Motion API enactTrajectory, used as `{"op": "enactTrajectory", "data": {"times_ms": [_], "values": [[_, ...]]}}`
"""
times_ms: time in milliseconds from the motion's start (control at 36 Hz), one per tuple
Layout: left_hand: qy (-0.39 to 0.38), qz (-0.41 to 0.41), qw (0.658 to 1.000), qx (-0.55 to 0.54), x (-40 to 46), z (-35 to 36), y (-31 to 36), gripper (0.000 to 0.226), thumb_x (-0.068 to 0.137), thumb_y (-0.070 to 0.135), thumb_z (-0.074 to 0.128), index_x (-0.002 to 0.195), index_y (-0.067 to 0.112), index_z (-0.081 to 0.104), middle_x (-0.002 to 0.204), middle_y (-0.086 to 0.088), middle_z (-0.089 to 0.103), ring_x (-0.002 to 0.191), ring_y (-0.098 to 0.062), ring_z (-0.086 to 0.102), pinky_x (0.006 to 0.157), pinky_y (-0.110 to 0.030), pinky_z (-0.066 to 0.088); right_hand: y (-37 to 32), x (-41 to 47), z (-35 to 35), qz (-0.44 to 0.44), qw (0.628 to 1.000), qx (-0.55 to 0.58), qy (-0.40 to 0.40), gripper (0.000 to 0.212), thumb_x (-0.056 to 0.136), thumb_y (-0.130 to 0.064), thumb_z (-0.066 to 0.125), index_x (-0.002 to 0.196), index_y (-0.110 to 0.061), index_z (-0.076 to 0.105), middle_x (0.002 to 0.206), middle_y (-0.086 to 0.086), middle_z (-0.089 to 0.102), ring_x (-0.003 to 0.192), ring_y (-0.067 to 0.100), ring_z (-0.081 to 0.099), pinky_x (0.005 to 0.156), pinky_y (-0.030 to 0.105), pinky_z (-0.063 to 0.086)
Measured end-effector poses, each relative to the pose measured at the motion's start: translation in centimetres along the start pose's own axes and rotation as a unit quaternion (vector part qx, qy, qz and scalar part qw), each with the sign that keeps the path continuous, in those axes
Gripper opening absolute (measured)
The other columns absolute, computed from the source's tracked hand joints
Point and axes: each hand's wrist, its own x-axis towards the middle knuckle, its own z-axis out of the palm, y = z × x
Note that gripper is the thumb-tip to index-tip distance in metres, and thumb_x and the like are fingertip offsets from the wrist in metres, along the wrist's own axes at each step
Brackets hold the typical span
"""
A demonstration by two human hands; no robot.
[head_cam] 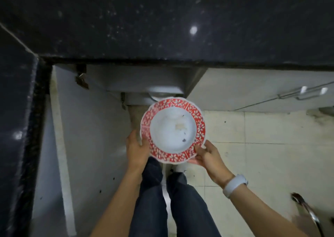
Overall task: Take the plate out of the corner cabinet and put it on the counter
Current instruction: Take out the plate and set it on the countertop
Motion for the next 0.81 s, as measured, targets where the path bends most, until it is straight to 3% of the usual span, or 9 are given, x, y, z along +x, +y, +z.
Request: {"op": "enactTrajectory", "data": {"times_ms": [83,139,222,278,361,444,528,667,806], "values": [[-0.062,-0.005,0.998,0.03,-3.0,0.5,1.9,0.062,0.087,0.043,0.051,0.14,0.02,0.029,0.145,-0.007,0.038,0.131,-0.028,0.041,0.108,-0.052,0.037,-1.2,-5.0,-3.7,-0.006,1.0,-0.02,-0.011,0.024,0.091,-0.012,0.046,0.115,-0.011,0.05,0.099,0.009,0.068,0.077,0.017,0.072,0.062,0.025,0.06],[-0.106,0.012,0.994,0.027,-4.9,1.3,4.1,0.063,0.088,0.044,0.052,0.141,0.023,0.026,0.14,0.0,0.043,0.127,-0.022,0.044,0.107,-0.047,0.039,-2.3,-7.8,-6.0,-0.013,1.0,-0.021,-0.013,0.026,0.091,-0.013,0.046,0.117,-0.011,0.051,0.104,0.01,0.069,0.084,0.022,0.072,0.065,0.027,0.06],[-0.154,0.045,0.987,0.02,-7.6,2.9,8.1,0.052,0.087,0.043,0.055,0.134,0.026,0.04,0.132,0.001,0.054,0.115,-0.02,0.056,0.099,-0.044,0.047,-4.2,-10.9,-9.3,-0.028,1.0,-0.006,-0.011,0.027,0.09,-0.015,0.048,0.117,-0.013,0.052,0.1,0.009,0.073,0.087,0.028,0.071,0.068,0.03,0.061],[-0.165,0.085,0.982,0.032,-9.3,4.3,11.0,0.035,0.089,0.035,0.053,0.122,0.023,0.053,0.123,-0.003,0.062,0.104,-0.017,0.061,0.088,-0.035,0.052,-5.5,-12.6,-11.4,-0.042,0.999,0.009,0.002,0.028,0.089,-0.018,0.054,0.116,-0.013,0.053,0.092,0.006,0.076,0.085,0.028,0.072,0.067,0.03,0.061],[-0.192,0.153,0.966,0.075,-11.8,6.8,15.4,0.032,0.092,0.025,0.05,0.121,0.014,0.055,0.114,0.001,0.061,0.093,-0.009,0.057,0.07,-0.018,0.045,-7.6,-14.6,-14.6,-0.063,0.997,0.024,0.037,0.029,0.088,-0.016,0.054,0.116,-0.01,0.053,0.084,0.003,0.077,0.08,0.026,0.072,0.064,0.03,0.061],[-0.218,0.203,0.948,0.111,-13.8,9.3,19.1,0.033,0.093,0.02,0.049,0.123,0.008,0.053,0.112,-0.004,0.059,0.097,-0.014,0.055,0.079,-0.025,0.044,-10.0,-16.0,-17.5,-0.082,0.994,0.013,0.077,0.027,0.09,-0.012,0.048,0.115,-0.007,0.053,0.075,-0.001,0.077,0.069,0.017,0.072,0.058,0.026,0.06],[-0.236,0.242,0.93,0.141,-15.3,11.7,22.1,0.027,0.092,0.019,0.05,0.117,0.012,0.057,0.113,-0.005,0.063,0.102,-0.019,0.059,0.082,-0.032,0.046,-12.5,-17.1,-20.0,-0.103,0.987,-0.009,0.127,0.025,0.092,-0.008,0.044,0.115,-0.002,0.049,0.08,0.01,0.069,0.061,0.016,0.069,0.054,0.023,0.059],[-0.248,0.283,0.916,0.14,-17.1,16.3,27.9,0.021,0.085,0.019,0.053,0.07,0.034,0.059,0.08,0.005,0.067,0.087,-0.021,0.063,0.083,-0.047,0.053,-16.8,-17.9,-24.0,-0.15,0.964,-0.037,0.214,0.017,0.092,-0.007,0.041,0.108,-0.009,0.046,0.075,0.005,0.063,0.051,0.007,0.065,0.045,0.016,0.053],[-0.282,0.321,0.887,0.175,-16.9,21.6,34.1,0.012,0.083,0.029,0.053,0.074,0.025,0.06,0.085,-0.013,0.072,0.089,-0.029,0.068,0.084,-0.049,0.054,-21.0,-16.7,-28.4,-0.168,0.947,-0.009,0.275,0.022,0.093,-0.012,0.039,0.114,-0.011,0.045,0.077,0.004,0.063,0.05,0.005,0.065,0.046,0.019,0.055]]}}
